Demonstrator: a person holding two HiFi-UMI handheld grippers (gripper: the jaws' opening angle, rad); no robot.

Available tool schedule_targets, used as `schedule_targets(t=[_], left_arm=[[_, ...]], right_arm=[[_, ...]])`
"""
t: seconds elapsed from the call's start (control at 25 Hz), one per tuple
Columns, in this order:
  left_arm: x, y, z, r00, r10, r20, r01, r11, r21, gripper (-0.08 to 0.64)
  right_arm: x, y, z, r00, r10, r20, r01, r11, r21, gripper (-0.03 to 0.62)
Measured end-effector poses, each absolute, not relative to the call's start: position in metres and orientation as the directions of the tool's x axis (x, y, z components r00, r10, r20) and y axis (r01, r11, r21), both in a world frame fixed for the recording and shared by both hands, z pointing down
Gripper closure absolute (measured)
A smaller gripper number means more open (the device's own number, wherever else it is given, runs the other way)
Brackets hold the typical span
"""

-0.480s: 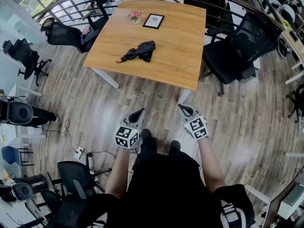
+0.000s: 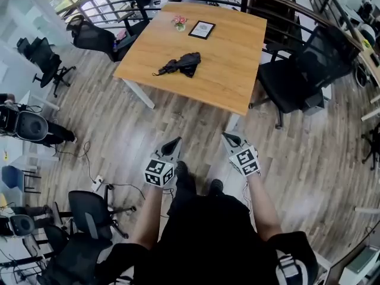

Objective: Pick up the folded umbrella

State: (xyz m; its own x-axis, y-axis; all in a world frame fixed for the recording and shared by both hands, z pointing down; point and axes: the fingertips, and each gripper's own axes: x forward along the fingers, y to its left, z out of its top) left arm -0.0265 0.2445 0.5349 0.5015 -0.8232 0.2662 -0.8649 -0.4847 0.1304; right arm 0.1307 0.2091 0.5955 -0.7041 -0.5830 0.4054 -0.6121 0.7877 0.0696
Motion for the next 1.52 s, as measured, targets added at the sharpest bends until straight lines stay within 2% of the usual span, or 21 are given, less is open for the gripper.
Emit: schedule_targets(t=[0.2, 0.28, 0.48, 0.72, 0.8, 0.92, 0.96, 1.12, 1.52], left_arm=[[-0.024, 0.250, 0.532, 0.499, -0.828, 0.255, -0.867, -0.482, 0.130, 0.537], [-0.027, 0.253, 0.534, 0.502, -0.827, 0.252, -0.865, -0.483, 0.138, 0.537], [-0.032, 0.247, 0.529, 0.495, -0.841, 0.219, -0.868, -0.470, 0.159, 0.535], [-0.044, 0.236, 0.528, 0.500, -0.843, 0.198, -0.864, -0.471, 0.177, 0.532], [-0.051, 0.229, 0.528, 0.500, -0.844, 0.194, -0.864, -0.471, 0.178, 0.508], [-0.059, 0.218, 0.525, 0.512, -0.841, 0.177, -0.856, -0.480, 0.194, 0.403], [-0.062, 0.214, 0.523, 0.517, -0.839, 0.169, -0.852, -0.485, 0.199, 0.394], [-0.075, 0.198, 0.519, 0.536, -0.829, 0.161, -0.840, -0.503, 0.202, 0.370], [-0.121, 0.150, 0.527, 0.572, -0.800, 0.178, -0.817, -0.539, 0.204, 0.345]], right_arm=[[0.128, 0.214, 0.589, -0.729, -0.568, 0.382, -0.593, 0.803, 0.064, 0.577], [0.121, 0.220, 0.585, -0.754, -0.543, 0.371, -0.565, 0.823, 0.056, 0.533], [0.118, 0.218, 0.581, -0.758, -0.535, 0.373, -0.554, 0.830, 0.064, 0.503], [0.111, 0.210, 0.581, -0.746, -0.547, 0.379, -0.568, 0.820, 0.065, 0.434], [0.107, 0.205, 0.584, -0.740, -0.553, 0.383, -0.576, 0.815, 0.065, 0.399], [0.098, 0.195, 0.582, -0.736, -0.555, 0.389, -0.580, 0.812, 0.061, 0.318], [0.095, 0.191, 0.581, -0.734, -0.556, 0.389, -0.582, 0.811, 0.060, 0.305], [0.081, 0.176, 0.581, -0.725, -0.572, 0.384, -0.599, 0.798, 0.058, 0.280], [0.030, 0.134, 0.582, -0.712, -0.592, 0.377, -0.628, 0.778, 0.036, 0.278]])
